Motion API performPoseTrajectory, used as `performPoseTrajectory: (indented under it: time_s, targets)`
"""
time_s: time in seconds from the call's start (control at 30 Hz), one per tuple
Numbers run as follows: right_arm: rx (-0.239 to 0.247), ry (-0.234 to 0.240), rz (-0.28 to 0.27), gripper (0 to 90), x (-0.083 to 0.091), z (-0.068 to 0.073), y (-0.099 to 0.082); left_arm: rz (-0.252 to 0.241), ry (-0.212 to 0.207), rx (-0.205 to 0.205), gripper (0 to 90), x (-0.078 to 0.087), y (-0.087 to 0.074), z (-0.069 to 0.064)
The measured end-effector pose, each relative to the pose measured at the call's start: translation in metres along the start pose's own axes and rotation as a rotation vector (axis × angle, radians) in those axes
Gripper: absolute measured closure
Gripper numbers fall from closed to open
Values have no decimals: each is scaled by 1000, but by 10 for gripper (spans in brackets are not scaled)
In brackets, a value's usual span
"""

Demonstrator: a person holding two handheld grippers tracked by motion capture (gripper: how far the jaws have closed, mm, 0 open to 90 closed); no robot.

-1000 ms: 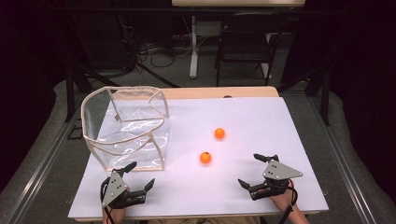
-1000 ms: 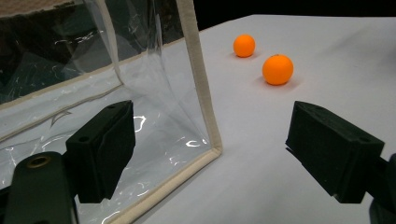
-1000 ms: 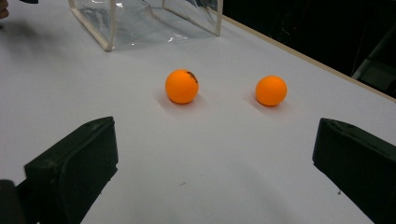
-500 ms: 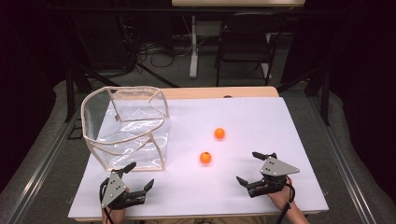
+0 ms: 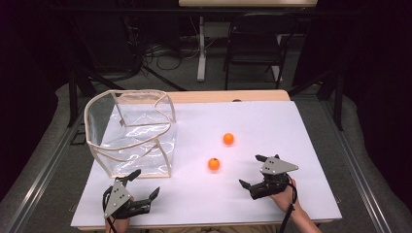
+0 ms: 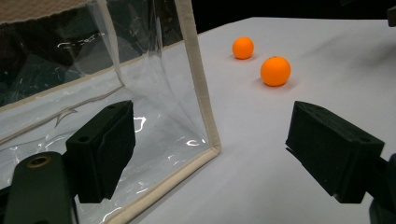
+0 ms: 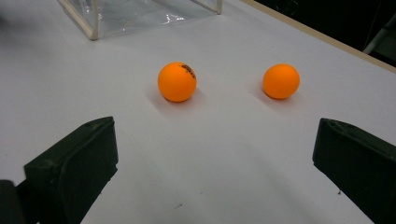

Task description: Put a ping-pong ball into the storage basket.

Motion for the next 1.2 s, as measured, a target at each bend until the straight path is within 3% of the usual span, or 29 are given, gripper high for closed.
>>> performPoseTrajectory:
  time_s: [0.77,1.2]
  targets:
    - [37,54,57,0,-25,7,30,8,-12,-9,157,-3,1,0]
    - [25,102,103,0,-46,9,45,5,-13,-9,157,-2,0,0]
Point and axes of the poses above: each handheld gripper's, and its own axes: x roughly backward along the jaws, y roughly out of its top, z roughly to its left, the point moved 3 cm from there along -x, roughly forward along the jaws, and after that the axes turned 10 degrees about z, right-handed, at the moved point
